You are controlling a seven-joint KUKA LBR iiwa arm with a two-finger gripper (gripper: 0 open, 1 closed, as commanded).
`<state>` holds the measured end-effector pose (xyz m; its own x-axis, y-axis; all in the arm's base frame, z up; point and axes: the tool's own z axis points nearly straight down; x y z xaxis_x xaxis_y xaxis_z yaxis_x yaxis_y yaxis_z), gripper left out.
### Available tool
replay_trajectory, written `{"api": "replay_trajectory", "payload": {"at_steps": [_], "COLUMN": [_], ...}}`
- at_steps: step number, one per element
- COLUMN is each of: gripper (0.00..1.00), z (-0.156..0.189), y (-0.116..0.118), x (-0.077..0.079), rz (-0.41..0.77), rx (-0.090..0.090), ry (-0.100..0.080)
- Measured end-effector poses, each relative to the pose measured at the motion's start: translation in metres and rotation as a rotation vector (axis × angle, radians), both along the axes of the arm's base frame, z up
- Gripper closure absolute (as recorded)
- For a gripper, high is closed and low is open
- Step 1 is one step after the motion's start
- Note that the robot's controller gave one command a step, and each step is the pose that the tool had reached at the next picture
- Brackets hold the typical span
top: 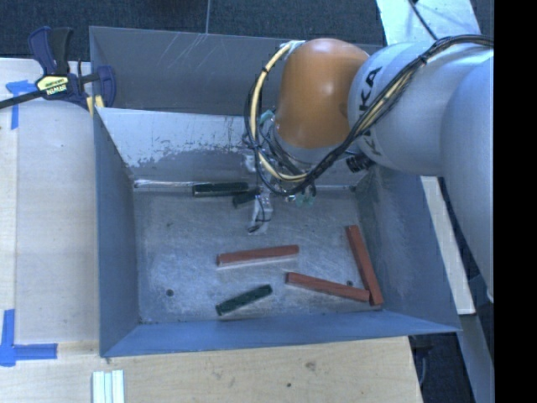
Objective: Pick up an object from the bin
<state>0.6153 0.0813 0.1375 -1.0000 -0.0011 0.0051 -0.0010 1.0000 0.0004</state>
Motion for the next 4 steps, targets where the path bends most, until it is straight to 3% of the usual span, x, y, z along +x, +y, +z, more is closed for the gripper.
{"api": "replay_trajectory", "payload": {"at_steps": [1, 2, 3, 4], "gripper": [0.0, 1.0, 1.0, 1.0], "z": [-0.069, -0.065, -0.034, 0.089], "y": [-0.028, -0.027, -0.04, -0.001], "x": [0.007, 0.01, 0.006, -0.01], "rz": [-0.177, -0.178, -0.167, -0.185], "rx": [-0.001, 0.001, 0.0, 0.003], "ry": [0.002, -0.008, -0.012, -0.017]}}
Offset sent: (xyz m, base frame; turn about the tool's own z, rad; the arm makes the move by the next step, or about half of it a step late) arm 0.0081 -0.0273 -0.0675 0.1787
